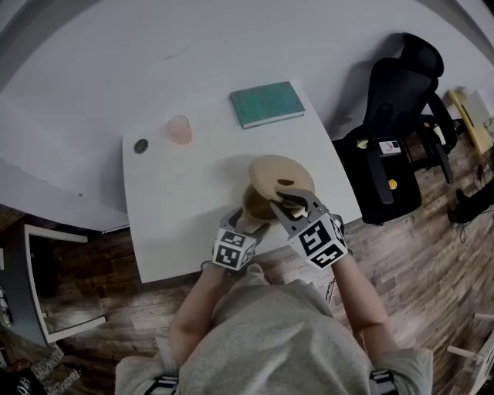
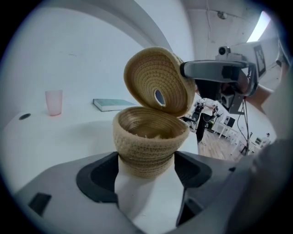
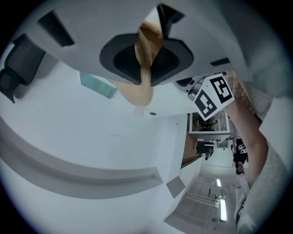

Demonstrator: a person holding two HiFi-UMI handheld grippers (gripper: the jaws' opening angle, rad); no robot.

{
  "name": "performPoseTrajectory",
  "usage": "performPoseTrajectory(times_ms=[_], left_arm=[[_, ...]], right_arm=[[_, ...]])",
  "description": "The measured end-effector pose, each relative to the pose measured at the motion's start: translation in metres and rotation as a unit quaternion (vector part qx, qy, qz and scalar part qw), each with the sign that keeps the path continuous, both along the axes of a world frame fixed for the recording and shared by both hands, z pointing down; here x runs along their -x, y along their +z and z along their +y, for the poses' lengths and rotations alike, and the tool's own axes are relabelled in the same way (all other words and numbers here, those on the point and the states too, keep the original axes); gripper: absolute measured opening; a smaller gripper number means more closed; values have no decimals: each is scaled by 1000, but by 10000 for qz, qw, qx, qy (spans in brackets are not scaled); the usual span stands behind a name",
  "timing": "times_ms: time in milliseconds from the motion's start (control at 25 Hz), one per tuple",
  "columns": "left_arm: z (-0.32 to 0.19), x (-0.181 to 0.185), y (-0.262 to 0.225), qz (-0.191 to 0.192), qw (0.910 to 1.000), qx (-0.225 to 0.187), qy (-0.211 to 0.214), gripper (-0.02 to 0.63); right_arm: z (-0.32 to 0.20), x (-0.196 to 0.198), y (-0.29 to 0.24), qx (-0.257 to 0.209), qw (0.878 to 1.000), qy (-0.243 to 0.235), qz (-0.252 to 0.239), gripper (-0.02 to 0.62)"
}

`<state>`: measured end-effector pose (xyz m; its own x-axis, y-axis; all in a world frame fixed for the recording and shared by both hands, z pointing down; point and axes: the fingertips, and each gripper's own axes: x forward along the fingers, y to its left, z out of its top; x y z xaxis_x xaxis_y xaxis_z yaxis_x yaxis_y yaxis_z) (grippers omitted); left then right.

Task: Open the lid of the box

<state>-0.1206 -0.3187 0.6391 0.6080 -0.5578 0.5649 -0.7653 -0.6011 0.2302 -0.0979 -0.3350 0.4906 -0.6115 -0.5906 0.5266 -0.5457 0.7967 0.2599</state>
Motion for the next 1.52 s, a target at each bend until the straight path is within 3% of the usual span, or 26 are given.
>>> performPoseTrajectory(times_ms=[240,440,960,1320,1520], left_arm=[[-1,0,1,-5,10000,-1,31,351],[0,0,1,3,10000,-13,17,351],[1,-1,-1,-20,9999,-50,-89,351],[5,-1,-4,-66,9991,-31,-409,351],[10,4,-14,26,9966,-50,-818,351]], right_arm=[[-16,-13,-18,48,9966,419,-712,77],[-22,-31,-25,172,9918,743,-1022,75],[-41,-81,-49,224,9622,1453,-2291,75],[-44,-107,-54,304,9498,1567,-2690,75],[-40,-117,-55,381,9476,1503,-2793,75]])
